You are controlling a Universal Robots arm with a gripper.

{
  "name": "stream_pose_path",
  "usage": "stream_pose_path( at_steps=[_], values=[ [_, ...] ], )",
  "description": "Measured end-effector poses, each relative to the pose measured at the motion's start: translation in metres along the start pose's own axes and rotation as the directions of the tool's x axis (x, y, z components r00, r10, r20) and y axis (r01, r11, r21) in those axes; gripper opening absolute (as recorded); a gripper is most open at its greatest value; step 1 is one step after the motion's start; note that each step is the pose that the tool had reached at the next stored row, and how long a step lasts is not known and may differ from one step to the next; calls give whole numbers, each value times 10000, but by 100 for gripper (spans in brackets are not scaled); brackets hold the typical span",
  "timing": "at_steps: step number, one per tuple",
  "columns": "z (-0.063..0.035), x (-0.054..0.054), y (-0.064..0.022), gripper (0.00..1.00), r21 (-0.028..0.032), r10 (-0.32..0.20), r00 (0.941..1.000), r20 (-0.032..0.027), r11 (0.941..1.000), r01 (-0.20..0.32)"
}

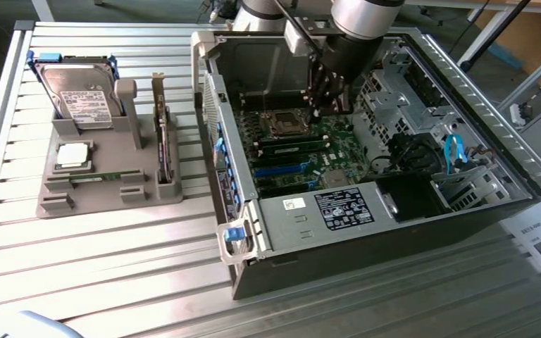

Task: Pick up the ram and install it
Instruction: 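Press down the ram until it locks into place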

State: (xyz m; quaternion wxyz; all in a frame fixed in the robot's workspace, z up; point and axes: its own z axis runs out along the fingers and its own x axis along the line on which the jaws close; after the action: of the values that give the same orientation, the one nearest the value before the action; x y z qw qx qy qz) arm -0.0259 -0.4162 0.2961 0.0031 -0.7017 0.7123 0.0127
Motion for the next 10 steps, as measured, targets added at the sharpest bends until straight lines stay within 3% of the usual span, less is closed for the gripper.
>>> stream_pose_path(
  at_steps=[10],
  values=[
    [-168,-4,2,10,0,0,10000,-4,10000,0]
  ],
)
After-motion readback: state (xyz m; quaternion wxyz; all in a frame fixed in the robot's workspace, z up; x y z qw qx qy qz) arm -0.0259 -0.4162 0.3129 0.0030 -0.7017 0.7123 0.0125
